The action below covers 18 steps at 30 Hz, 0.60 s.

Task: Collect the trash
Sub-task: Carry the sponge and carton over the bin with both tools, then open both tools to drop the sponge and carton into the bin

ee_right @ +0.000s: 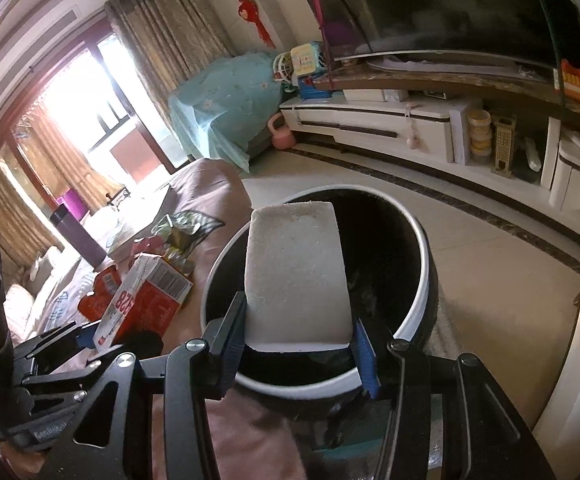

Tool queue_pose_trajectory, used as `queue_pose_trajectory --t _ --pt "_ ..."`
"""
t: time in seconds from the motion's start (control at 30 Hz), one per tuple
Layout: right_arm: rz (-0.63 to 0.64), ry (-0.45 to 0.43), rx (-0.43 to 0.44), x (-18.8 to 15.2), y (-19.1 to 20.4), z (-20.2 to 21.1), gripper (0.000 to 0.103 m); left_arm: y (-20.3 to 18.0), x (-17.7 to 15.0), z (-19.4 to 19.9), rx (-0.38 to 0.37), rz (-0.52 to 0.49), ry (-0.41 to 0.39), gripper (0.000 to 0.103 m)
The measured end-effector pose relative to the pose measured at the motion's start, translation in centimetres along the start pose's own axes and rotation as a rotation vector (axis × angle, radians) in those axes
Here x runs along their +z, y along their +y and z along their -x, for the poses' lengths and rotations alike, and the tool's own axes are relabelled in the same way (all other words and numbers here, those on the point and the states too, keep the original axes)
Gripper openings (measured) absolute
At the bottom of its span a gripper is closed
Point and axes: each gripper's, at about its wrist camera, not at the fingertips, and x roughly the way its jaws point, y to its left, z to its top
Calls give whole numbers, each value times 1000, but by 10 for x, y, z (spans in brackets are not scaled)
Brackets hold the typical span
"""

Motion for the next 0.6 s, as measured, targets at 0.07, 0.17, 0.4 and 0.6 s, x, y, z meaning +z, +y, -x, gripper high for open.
queue_pose_trajectory --t 0.07,0.17,0.4,0.6 --pt "0 10 -3 4 -3 -4 49 -2 3 -6 0 -4 6 50" --pt "3 17 -14 7 -6 -7 49 -3 7 -13 3 -8 7 51" --pt "6 33 -30 13 -12 -14 49 -3 14 -30 1 5 29 51" --pt "-7 48 -20 20 -20 -21 59 -2 15 -34 -6 2 38 61"
